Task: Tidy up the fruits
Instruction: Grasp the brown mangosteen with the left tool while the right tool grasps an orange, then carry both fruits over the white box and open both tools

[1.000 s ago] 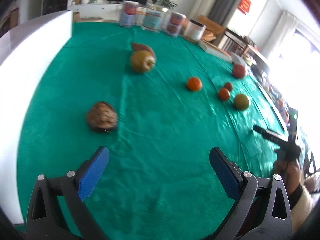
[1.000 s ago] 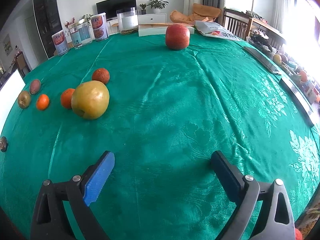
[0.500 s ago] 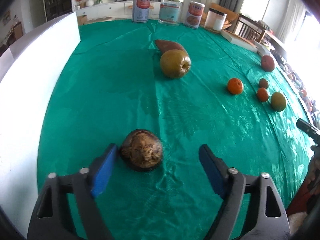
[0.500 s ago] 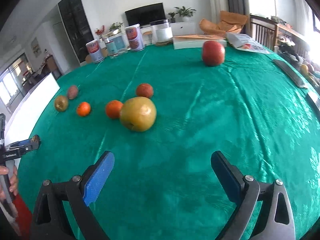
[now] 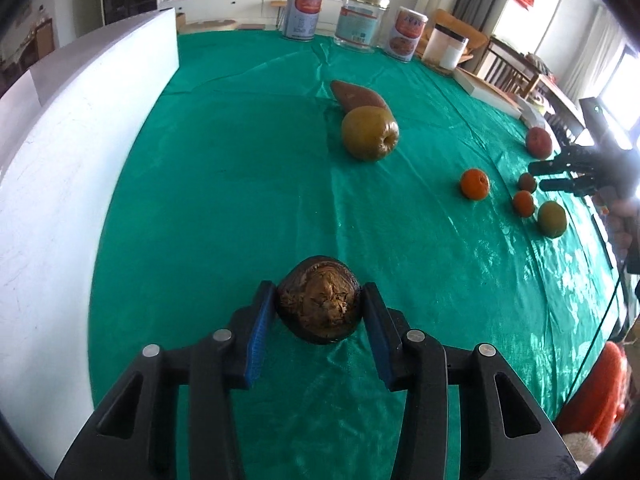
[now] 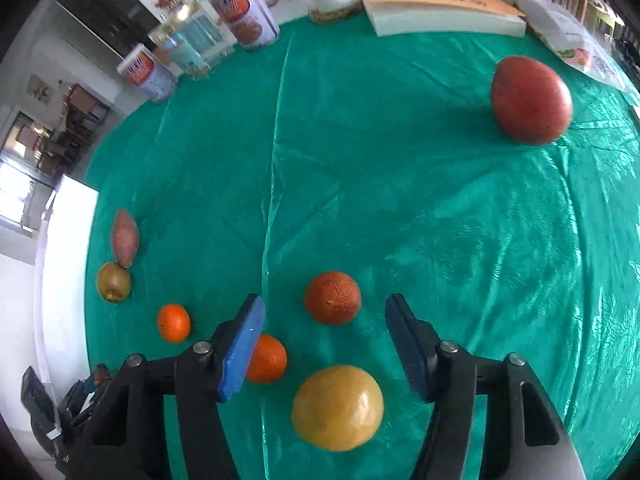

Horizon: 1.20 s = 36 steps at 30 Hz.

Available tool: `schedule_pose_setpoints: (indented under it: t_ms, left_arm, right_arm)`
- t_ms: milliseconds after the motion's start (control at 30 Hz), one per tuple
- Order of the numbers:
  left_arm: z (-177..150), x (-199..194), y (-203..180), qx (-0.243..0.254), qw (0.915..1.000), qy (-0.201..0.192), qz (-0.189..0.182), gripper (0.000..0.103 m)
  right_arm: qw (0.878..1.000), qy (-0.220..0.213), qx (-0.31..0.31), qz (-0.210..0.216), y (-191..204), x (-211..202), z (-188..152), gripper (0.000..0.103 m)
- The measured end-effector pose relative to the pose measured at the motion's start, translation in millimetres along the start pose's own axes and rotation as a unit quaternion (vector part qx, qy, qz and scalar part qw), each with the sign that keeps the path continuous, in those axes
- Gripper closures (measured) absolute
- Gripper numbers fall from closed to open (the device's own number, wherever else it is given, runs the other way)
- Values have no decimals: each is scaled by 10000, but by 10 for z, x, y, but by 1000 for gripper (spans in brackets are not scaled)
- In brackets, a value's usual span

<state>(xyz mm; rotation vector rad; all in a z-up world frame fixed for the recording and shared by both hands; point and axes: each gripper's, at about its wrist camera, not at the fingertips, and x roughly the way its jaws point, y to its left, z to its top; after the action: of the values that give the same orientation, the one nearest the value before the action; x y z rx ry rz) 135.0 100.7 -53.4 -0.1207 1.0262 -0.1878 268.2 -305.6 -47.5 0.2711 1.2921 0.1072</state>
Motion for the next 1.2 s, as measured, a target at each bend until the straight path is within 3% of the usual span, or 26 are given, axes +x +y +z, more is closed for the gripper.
schedule_pose_setpoints:
  t_ms: [33, 133, 233, 300, 367, 433, 533, 600, 733, 833, 933, 1100, 1200]
  left_arm:
    - [4, -17, 8, -19, 10000, 29, -13, 58]
    - [23, -43, 1, -81, 9998, 178, -69, 58]
    - [83, -152, -18, -119, 9992, 343, -179, 58]
    - [198, -419, -7, -47, 9991, 251, -327, 58]
    - [385, -855, 84, -11, 9993, -69, -369, 58]
    - [548, -1295, 244, -47, 9986, -407, -339, 58]
    - [656, -1824, 613, -188, 9967, -785, 27, 58]
    - [619, -1954, 915, -366, 9957, -787, 309, 58]
    - [363, -1747, 1602, -957, 9915, -259, 843, 58]
    - [81, -1529, 2026, -1379, 9848, 120, 1052, 58]
    - [-131, -1432, 2298, -1692, 9783, 303, 1156, 58]
    - [-261, -1359, 2442, -1849, 9735, 426, 1279, 58]
    - [-184, -1416, 2429, -1849, 9731, 306, 1336, 48]
  right_arm:
    - [9999, 54, -62, -125, 44, 50, 22, 49]
    - [9981, 219, -214, -528, 133, 163, 40, 73]
    - [9959, 321, -315, -785, 242, 147, 48, 73]
    - [9953, 193, -522, -793, 444, -36, 58, 73]
    - [9955, -12, -813, -480, 786, -307, 49, 73]
    - [9904, -235, -1359, 39, 1375, -648, -14, 73]
    - [9702, -518, -2256, 712, 2351, -1015, -228, 73]
    - [9519, -532, -2768, 1202, 3042, -1091, -449, 73]
    - [9195, -125, -3462, 1857, 4120, -833, -878, 73]
    - [9004, 294, -3909, 1888, 4766, -438, -1246, 73]
    - [8874, 635, -4232, 1714, 5164, -69, -1579, 73]
    - [8892, 852, -4274, 1396, 5338, 329, -1783, 68]
    - [8953, 781, -4130, 1475, 5272, 307, -1733, 67]
